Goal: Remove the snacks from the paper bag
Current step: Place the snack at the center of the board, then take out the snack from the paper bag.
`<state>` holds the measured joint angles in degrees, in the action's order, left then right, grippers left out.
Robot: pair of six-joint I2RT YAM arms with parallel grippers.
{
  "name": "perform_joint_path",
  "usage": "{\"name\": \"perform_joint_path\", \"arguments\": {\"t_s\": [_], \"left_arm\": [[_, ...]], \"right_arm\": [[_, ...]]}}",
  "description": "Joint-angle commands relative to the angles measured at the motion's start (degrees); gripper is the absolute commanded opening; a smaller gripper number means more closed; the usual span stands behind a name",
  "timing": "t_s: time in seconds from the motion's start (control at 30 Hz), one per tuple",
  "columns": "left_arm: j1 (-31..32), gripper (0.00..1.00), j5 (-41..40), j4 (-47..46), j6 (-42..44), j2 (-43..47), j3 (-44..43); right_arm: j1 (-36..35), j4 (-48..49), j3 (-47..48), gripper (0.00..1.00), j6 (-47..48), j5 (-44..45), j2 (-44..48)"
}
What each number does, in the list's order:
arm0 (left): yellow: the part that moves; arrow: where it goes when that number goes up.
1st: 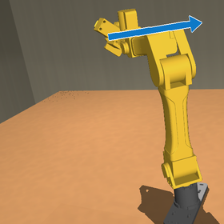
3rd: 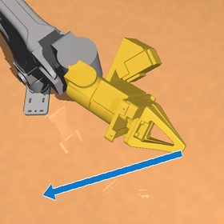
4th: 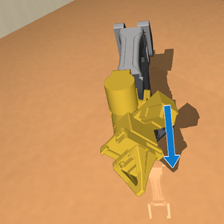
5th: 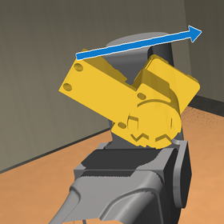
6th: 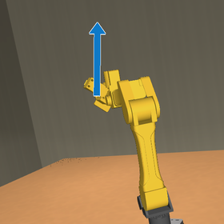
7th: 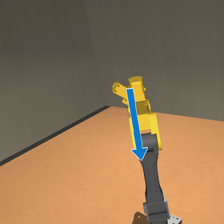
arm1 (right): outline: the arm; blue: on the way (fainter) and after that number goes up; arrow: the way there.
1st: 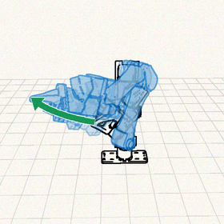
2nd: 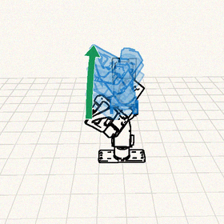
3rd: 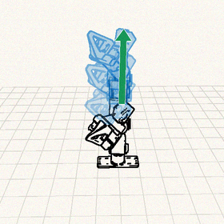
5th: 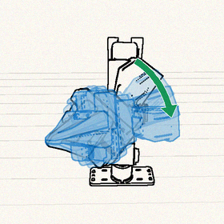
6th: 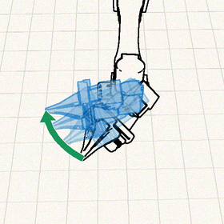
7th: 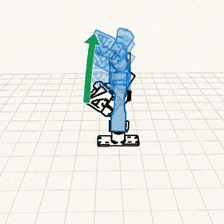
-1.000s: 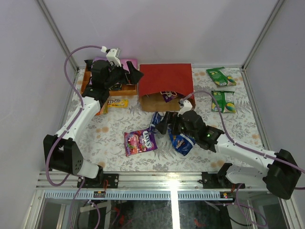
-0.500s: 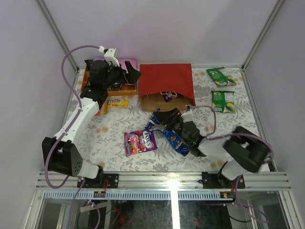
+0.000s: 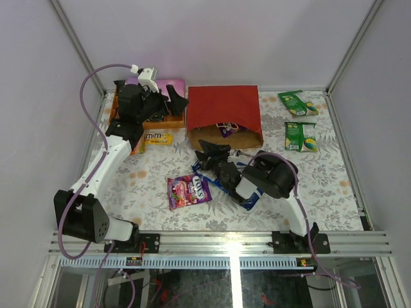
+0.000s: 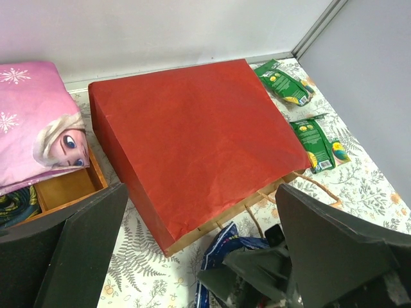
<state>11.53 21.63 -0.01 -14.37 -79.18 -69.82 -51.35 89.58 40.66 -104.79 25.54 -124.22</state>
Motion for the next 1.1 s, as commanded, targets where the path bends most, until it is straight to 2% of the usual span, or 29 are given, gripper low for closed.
{"name": "perform_joint_path", "arguments": {"t_s": [0.0, 0.1, 0.2, 0.3, 0.5, 0.67, 0.8, 0.9, 1.07], "left_arm": [[-0.3, 1.0, -0.1, -2.3, 1.1, 1.5, 0.6], [-0.3, 1.0, 0.3, -2.4, 0.9, 1.6, 0.6], [-0.3, 1.0, 0.3, -2.3, 0.9, 1.7, 0.5], [-0.3, 1.0, 0.5, -2.4, 0.7, 1.2, 0.4], [-0.3, 1.0, 0.7, -2.5, 0.4, 0.3, -0.1], [-0.3, 1.0, 0.8, -2.5, 0.5, -0.3, -0.1], [-0.3, 1.0, 0.7, -2.5, 0.5, -0.4, -0.2], [-0.3, 1.0, 0.6, -2.5, 0.5, -0.3, -0.1], [-0.3, 1.0, 0.3, -2.2, 0.7, -0.1, 0.0]], "right_arm": [[0.3, 6.6, 8.2, 0.78, -8.8, 8.1, -4.0], [2.6, 4.8, 13.4, 0.71, -10.4, 8.3, -8.2], [5.1, 1.9, 17.4, 0.69, -11.9, 8.4, -10.9], [6.8, -5.3, 20.2, 0.68, -14.2, 8.5, -11.7], [7.7, -15.8, 24.5, 0.75, -19.2, 6.0, -13.0], [7.5, -30.0, 26.0, 0.81, -21.0, 2.0, -9.5], [7.6, -37.1, 29.2, 0.82, -22.4, -0.5, -9.2], [7.6, -41.6, 33.4, 0.8, -24.0, -0.8, -10.6], [7.8, -49.9, 40.4, 0.71, -25.4, 0.0, -12.8]]}}
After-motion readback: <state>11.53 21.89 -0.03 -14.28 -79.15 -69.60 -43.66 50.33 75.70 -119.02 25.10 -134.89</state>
